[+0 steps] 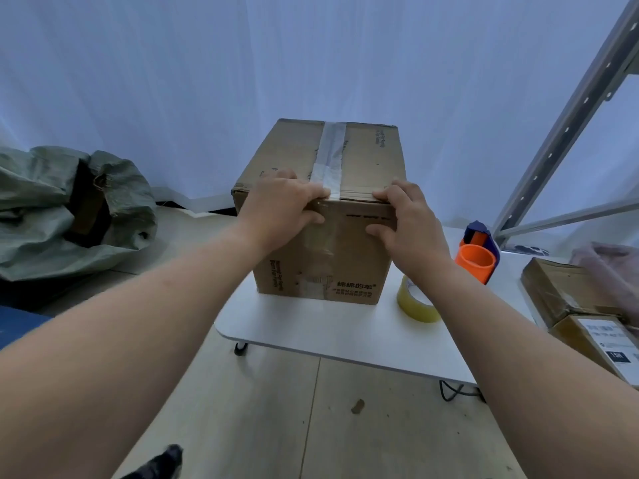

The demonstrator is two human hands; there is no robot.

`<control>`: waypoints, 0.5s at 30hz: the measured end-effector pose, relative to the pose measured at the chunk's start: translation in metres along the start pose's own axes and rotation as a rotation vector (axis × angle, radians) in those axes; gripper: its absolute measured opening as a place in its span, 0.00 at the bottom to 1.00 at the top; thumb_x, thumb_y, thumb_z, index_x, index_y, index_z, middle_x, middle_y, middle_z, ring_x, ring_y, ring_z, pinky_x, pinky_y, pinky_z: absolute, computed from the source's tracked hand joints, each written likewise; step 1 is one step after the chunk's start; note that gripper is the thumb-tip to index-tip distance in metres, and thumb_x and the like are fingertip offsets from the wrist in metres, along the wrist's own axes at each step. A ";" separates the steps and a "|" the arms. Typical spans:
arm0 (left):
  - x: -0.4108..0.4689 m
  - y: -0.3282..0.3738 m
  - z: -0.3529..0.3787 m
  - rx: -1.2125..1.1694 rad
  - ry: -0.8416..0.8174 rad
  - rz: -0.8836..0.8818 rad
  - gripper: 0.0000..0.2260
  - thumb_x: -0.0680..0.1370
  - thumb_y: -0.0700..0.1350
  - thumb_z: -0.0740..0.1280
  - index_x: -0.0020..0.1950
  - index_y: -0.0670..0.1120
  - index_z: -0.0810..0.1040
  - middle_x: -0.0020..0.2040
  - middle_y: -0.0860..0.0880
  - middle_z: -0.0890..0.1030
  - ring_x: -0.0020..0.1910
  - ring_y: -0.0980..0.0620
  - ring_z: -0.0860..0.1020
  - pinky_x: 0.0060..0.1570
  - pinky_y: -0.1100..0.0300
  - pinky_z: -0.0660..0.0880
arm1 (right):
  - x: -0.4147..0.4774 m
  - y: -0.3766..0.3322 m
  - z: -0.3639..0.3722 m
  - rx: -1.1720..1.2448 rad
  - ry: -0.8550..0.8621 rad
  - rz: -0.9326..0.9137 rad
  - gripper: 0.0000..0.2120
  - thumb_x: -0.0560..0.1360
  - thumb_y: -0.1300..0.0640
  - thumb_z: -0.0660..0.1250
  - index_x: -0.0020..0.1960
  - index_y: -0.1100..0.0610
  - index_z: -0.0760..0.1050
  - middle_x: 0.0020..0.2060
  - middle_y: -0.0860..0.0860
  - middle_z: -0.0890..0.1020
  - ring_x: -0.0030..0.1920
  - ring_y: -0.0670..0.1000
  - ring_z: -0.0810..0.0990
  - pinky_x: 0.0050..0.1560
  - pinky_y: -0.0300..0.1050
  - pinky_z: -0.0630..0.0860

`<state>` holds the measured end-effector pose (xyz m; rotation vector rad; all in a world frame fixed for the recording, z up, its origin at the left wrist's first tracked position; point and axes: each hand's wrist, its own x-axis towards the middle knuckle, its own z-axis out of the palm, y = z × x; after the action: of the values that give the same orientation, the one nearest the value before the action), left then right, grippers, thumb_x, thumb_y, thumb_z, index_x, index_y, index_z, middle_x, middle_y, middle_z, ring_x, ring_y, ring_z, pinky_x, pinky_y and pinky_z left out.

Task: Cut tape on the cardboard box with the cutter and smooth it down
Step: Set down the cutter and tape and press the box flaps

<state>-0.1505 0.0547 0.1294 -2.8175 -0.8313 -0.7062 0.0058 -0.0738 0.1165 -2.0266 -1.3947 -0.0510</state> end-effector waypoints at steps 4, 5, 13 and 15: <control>0.007 -0.014 -0.002 -0.059 -0.034 0.007 0.19 0.76 0.52 0.67 0.67 0.53 0.75 0.60 0.51 0.81 0.59 0.47 0.74 0.58 0.54 0.68 | 0.010 -0.004 0.006 0.021 -0.002 0.003 0.21 0.73 0.59 0.69 0.64 0.52 0.70 0.70 0.49 0.66 0.65 0.54 0.71 0.64 0.49 0.69; 0.009 -0.018 -0.001 -0.068 -0.031 0.002 0.18 0.77 0.51 0.66 0.67 0.53 0.75 0.63 0.52 0.80 0.60 0.47 0.74 0.60 0.53 0.68 | 0.015 -0.006 0.008 0.025 -0.001 0.011 0.21 0.73 0.59 0.69 0.64 0.52 0.70 0.70 0.49 0.66 0.65 0.54 0.72 0.63 0.48 0.68; 0.041 -0.045 0.006 0.243 -0.309 0.011 0.38 0.74 0.53 0.69 0.77 0.54 0.51 0.78 0.53 0.56 0.72 0.45 0.60 0.69 0.47 0.58 | 0.059 -0.026 0.038 -0.027 -0.052 -0.011 0.19 0.73 0.60 0.68 0.62 0.53 0.68 0.66 0.50 0.67 0.56 0.57 0.76 0.55 0.50 0.72; 0.055 -0.049 0.012 0.266 -0.331 -0.024 0.38 0.74 0.48 0.69 0.77 0.51 0.51 0.78 0.50 0.56 0.73 0.45 0.59 0.68 0.47 0.60 | 0.071 -0.030 0.045 -0.066 -0.067 -0.015 0.19 0.74 0.60 0.67 0.63 0.54 0.66 0.66 0.52 0.67 0.55 0.59 0.76 0.54 0.52 0.74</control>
<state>-0.1313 0.1250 0.1442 -2.7167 -0.9279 -0.1152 -0.0043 0.0145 0.1239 -2.0891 -1.4677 -0.0373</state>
